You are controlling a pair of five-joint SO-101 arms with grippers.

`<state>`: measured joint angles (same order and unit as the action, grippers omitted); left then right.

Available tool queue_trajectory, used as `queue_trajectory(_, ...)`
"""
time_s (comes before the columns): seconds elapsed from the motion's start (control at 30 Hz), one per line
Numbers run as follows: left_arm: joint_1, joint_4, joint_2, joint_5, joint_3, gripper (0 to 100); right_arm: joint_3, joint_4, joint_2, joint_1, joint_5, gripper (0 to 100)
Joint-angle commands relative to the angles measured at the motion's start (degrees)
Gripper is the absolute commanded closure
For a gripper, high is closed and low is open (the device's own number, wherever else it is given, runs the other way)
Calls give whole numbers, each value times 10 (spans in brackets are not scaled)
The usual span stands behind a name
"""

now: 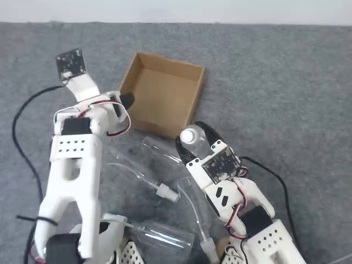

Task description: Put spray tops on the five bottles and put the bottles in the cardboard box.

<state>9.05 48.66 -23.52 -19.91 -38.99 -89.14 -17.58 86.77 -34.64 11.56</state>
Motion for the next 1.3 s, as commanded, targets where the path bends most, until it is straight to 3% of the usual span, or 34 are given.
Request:
queue_trajectory(0.0,1,1,13,23,44,721,11,0,18,7,-2,991)
queue_trajectory(0.47,4,110,221,25,230,724,11,0,18,7,-2,991)
queue_trajectory(1.27,4,86,286,22,264,725,11,0,17,7,-2,991)
